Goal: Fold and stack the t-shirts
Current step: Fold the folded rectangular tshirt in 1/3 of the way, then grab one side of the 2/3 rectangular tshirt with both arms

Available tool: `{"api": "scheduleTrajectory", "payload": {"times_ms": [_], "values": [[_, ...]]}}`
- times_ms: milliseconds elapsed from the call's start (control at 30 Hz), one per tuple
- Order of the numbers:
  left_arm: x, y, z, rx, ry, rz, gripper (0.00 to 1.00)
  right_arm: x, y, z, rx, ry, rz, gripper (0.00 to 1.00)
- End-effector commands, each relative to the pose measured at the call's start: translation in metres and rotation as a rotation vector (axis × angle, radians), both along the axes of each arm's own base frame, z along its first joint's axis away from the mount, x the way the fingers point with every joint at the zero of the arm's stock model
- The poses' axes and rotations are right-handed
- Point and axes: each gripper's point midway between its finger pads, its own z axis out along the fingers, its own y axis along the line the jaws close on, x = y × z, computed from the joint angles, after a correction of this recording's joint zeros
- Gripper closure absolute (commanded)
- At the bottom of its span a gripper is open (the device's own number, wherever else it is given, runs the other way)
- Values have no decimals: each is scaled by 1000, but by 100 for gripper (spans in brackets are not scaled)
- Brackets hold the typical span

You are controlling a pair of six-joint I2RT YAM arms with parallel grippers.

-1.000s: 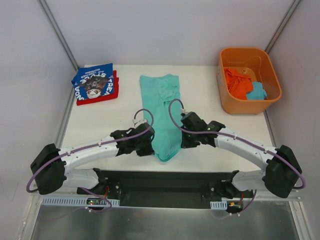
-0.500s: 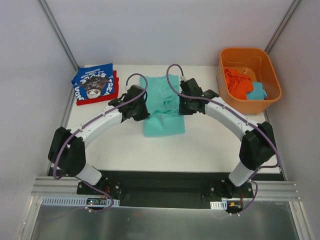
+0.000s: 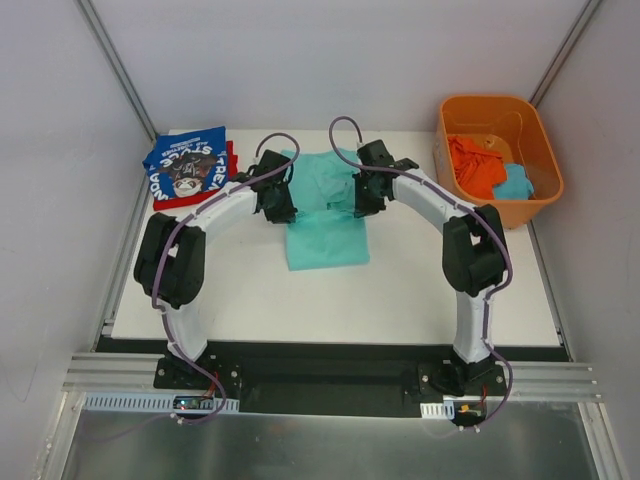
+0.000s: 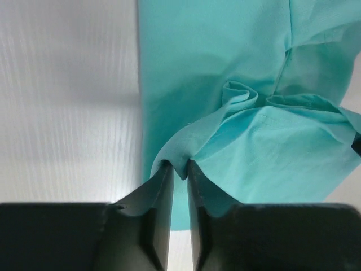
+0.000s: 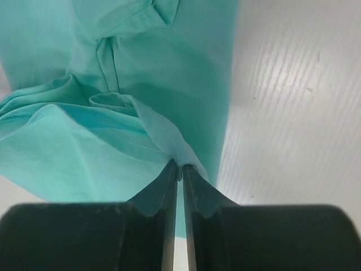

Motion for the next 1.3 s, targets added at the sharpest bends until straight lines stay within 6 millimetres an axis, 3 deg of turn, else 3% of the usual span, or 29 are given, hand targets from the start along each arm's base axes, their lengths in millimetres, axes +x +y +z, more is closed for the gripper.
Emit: {"api": "scheduleTrajectory", "payload": {"times_ms": [0,67,100,167,200,233,267,300,367,400,467,533,600,633,733,767,867,1000,1100,1200,1267], "values": [[20,0,7,18,-39,-41,68,24,8,5,43,-23,14,79],[20,0,12,15,-45,-53,48,28,10,13,57,-35,17,59],[18,0,15,12,-47,-56,30,25,10,15,61,-29,28,31],[6,1,23,-12,-51,-68,18,13,11,24,86,-22,50,3],[0,1,25,-19,-50,-70,3,8,13,28,98,-29,58,3],[-13,4,28,-32,-44,-67,1,1,11,28,102,-23,59,3],[-20,7,28,-37,-38,-63,1,-16,6,28,107,-10,54,3],[-37,12,15,-26,-1,-61,0,-24,5,27,119,-13,52,3],[-56,12,18,-53,9,-50,1,-53,-3,17,141,11,42,3],[-73,13,3,-47,46,-58,1,-62,-5,14,162,32,20,3],[-91,9,0,-82,64,-63,1,-82,-6,12,205,48,20,3],[-109,4,-13,-115,96,-72,0,-100,-11,-9,224,92,1,3],[-125,2,-27,-149,138,-86,9,-112,-11,-19,241,127,6,2],[-123,0,-28,-166,126,-80,11,-114,-11,-22,242,140,0,1],[-124,0,-40,-162,147,-77,18,-116,-11,-33,233,169,-6,12],[-122,-1,-42,-159,147,-79,21,-113,-11,-37,227,169,-13,21],[-114,-5,-47,-151,152,-83,29,-104,-13,-42,212,173,-33,36],[-107,-9,-55,-146,168,-88,48,-98,-15,-50,199,189,-53,46],[-105,-7,-65,-121,187,-81,55,-95,-17,-57,191,201,-65,56],[-102,-11,-75,-112,212,-94,72,-96,-18,-63,181,213,-62,63],[-98,-12,-77,-113,215,-96,100,-97,-20,-67,172,220,-66,72]]}}
